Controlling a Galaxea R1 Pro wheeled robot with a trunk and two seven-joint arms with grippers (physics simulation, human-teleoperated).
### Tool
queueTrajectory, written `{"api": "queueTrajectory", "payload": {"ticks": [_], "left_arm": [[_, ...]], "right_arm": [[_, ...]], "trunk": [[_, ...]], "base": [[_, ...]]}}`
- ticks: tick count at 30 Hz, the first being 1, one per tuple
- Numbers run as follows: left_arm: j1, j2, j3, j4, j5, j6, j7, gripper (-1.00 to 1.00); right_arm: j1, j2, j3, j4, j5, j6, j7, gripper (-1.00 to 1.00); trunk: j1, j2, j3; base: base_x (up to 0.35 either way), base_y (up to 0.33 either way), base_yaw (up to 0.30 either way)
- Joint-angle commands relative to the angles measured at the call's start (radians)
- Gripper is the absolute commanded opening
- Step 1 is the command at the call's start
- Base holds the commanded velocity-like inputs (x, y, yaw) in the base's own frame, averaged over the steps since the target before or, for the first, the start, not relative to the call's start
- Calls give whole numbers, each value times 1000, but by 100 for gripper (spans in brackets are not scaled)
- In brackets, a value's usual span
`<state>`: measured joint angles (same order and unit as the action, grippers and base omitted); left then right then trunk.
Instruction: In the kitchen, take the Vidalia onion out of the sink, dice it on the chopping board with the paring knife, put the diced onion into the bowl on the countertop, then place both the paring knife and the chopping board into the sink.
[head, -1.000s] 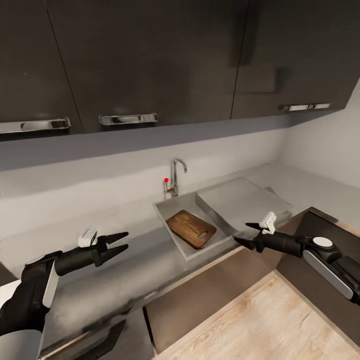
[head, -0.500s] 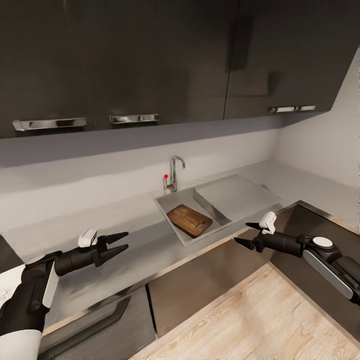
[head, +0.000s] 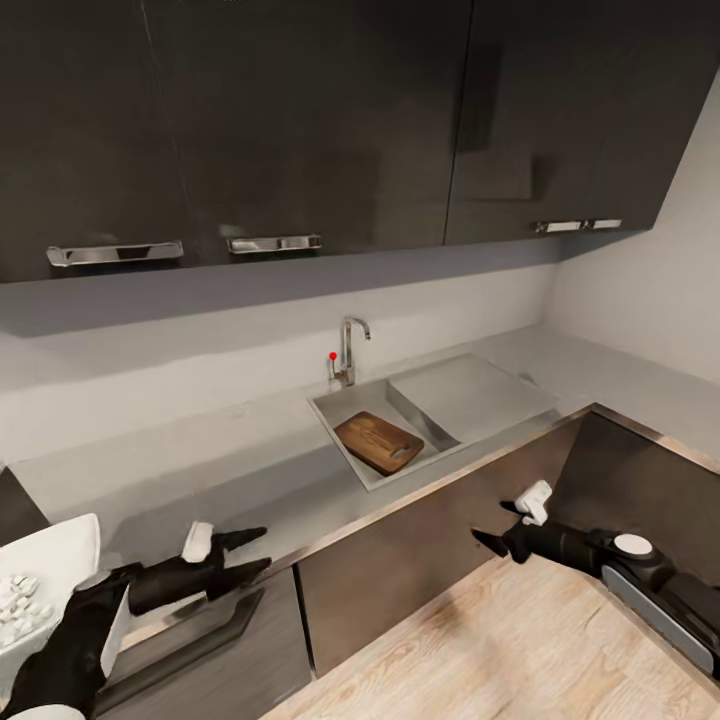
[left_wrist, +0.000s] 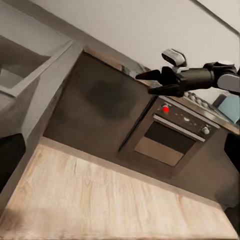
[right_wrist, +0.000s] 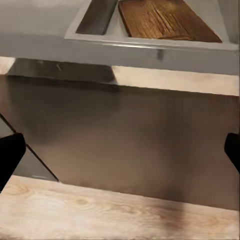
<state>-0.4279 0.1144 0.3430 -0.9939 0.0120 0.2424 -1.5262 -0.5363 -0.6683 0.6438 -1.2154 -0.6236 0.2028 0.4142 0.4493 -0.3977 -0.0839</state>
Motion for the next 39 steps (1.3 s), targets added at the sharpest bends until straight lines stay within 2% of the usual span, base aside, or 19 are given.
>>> {"api": "queueTrajectory", "payload": {"ticks": [1,4,5,9,11,16,17,18,20,22,24,25,27,28,31,33,34,37,39], "left_arm": [[14,0,0,22,-3,-8,-4,100],[50,2,1,70,-7,-69,-3,100],[103,5,1,114,-8,-153,-3,100],[164,12,1,141,-9,-191,-2,100],[194,14,1,169,-10,-207,1,100],[219,16,0,371,-10,-336,136,100],[220,15,-1,425,-11,-354,190,100],[222,15,-13,520,-17,-377,320,100],[222,15,-51,607,-36,-389,462,100],[222,17,-132,718,-53,-403,683,100],[222,17,-158,766,-56,-406,783,100],[222,18,-175,830,-58,-407,905,100],[222,20,-181,871,-58,-406,986,100],[222,22,-184,921,-58,-401,1092,100],[223,27,-186,955,-57,-366,1237,100],[240,31,-186,965,-57,-276,1361,100],[260,38,-186,970,-56,-179,1452,100],[302,43,-185,973,-54,-104,1511,100],[332,46,-184,973,-52,-88,1539,100]], "right_arm": [[24,-1,5,0,-11,6,-23,100],[91,-1,14,0,-11,-2,-69,100],[158,-1,18,3,-12,-37,-100,100],[211,-1,28,5,-14,-72,-142,100],[228,-1,67,5,-14,-80,-167,100],[242,-1,276,8,-15,-114,-387,100],[242,-1,332,9,-15,-142,-447,100],[243,0,453,26,-20,-199,-559,100],[243,6,573,72,-37,-238,-643,100],[243,37,710,212,-135,-273,-692,100],[243,73,766,323,-225,-296,-699,100],[245,144,839,519,-379,-315,-688,100],[253,207,880,689,-501,-320,-647,100],[279,284,907,915,-642,-319,-547,100],[322,334,919,1112,-738,-311,-435,100],[370,348,921,1189,-778,-274,-400,100],[421,355,921,1221,-826,-193,-396,100],[505,383,921,1237,-939,-74,-419,100],[556,409,921,1240,-972,-43,-432,100]], "trunk": [[1,-2,-2],[1,-2,-2],[1,-2,-2],[1,-2,-2],[1,-2,-2],[1,-2,-2],[1,-2,-2],[1,-2,-2],[1,-2,-2],[1,-2,-2],[1,-2,-2],[1,-2,-2],[1,-2,-2],[1,-2,-2],[1,-2,-2],[1,-2,-2],[1,-2,-2],[1,-2,-2],[1,-2,-2]], "base": [[0,0,0],[0,0,0],[0,0,0],[0,0,0],[0,0,0],[0,0,0],[0,0,0],[0,0,0],[0,0,0],[0,0,0],[0,0,0],[0,0,0],[0,0,0],[0,0,0],[0,0,0],[0,0,0],[0,0,0],[0,0,0],[0,0,0]]}}
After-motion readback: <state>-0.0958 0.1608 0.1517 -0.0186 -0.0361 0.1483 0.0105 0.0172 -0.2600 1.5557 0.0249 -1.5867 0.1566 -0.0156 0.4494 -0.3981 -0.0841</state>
